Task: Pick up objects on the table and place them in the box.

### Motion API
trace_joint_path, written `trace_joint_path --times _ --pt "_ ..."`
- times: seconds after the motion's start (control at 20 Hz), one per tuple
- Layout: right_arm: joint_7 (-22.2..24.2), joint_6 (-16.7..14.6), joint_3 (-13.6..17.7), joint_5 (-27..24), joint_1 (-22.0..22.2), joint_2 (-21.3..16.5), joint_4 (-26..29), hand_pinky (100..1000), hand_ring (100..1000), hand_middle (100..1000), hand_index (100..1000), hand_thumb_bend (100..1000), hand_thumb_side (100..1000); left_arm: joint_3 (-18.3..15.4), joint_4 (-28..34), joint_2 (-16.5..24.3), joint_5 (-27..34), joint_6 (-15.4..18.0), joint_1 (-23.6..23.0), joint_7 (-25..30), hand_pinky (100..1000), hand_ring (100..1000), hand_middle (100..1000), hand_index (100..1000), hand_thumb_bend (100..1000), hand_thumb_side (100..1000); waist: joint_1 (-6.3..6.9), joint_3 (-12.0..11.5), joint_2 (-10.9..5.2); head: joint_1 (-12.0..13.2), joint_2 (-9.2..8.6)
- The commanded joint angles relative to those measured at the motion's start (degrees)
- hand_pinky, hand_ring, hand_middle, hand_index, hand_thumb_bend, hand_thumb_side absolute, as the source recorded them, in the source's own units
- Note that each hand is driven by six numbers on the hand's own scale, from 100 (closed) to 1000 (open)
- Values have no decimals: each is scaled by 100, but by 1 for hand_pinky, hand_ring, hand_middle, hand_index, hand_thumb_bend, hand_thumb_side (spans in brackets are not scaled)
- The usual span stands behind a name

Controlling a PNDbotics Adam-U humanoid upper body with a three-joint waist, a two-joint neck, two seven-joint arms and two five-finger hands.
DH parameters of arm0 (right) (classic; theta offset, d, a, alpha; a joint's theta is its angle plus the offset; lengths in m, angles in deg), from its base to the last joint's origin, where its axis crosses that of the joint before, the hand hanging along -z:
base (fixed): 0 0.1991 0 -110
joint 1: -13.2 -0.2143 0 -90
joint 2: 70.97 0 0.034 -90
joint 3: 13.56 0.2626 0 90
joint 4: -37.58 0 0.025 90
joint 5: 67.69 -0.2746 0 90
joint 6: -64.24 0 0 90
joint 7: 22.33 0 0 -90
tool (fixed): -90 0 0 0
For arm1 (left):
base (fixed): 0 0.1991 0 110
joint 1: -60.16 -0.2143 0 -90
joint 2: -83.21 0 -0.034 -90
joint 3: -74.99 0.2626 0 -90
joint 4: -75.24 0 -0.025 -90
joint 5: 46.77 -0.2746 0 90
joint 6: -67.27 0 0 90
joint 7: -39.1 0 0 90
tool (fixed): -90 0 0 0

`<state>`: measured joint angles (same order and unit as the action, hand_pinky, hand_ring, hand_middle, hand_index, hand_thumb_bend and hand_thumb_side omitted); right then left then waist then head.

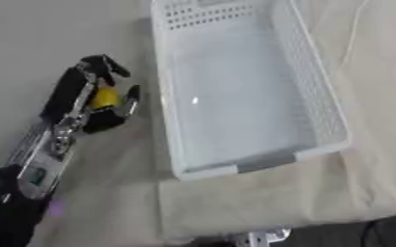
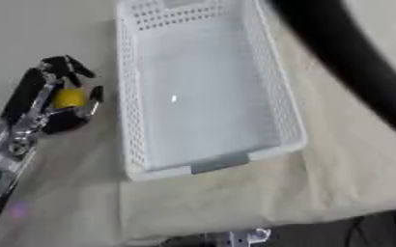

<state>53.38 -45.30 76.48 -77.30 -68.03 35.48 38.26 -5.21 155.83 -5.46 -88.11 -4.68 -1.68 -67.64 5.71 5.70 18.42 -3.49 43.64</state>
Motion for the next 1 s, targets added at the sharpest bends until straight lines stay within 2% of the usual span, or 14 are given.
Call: trace_joint_path --times 0.05,0.2,0.25,0.3,0.35,0.4,0.5,0.8,1.0 --pt "7 -55 2 -33 99 2 -68 553 668 726 725 100 912 -145 11 -12 -65 128 68 -8 126 471 548 638 100 353 -31 -10 -75 53 32" --pt "9 -78 1 -38 99 -1 -68 553 668 725 725 100 913 -181 -28 13 -126 135 57 48 141 481 558 646 126 298 -31 -15 -76 57 46" --pt "8 -83 1 -40 97 -3 -68 553 668 725 725 100 913 -182 -48 41 -172 127 50 98 137 478 555 643 100 307 -28 -15 -75 59 47" --pt "8 -86 1 -41 96 -5 -68 553 668 725 725 100 913 -182 -61 65 -215 117 44 144 168 497 573 665 280 273 -26 -15 -75 59 47" --pt "7 -90 1 -42 95 -8 -68 553 668 725 725 100 913 -173 -84 114 -290 94 33 222 171 498 575 667 293 272 -21 -15 -74 59 47" --pt "6 -94 0 -43 93 -10 -68 553 667 725 725 100 913 -170 -94 149 -357 72 25 287 184 505 582 675 380 272 -17 -15 -73 58 48" --pt "5 -100 -1 -43 87 -14 -68 553 667 725 725 100 913 -164 -96 207 -455 37 3 374 191 508 585 678 403 283 -8 -14 -68 57 48" --pt "-2 -130 0 -41 70 -32 -68 553 667 725 725 100 913 -60 -99 477 -649 44 -24 516 225 522 597 684 401 332 22 -4 -61 41 48" --pt "-13 -141 0 -45 67 -42 -68 553 667 725 725 100 911 -41 -97 635 -699 -1 -31 523 230 524 599 686 242 433 47 -7 -60 32 48"
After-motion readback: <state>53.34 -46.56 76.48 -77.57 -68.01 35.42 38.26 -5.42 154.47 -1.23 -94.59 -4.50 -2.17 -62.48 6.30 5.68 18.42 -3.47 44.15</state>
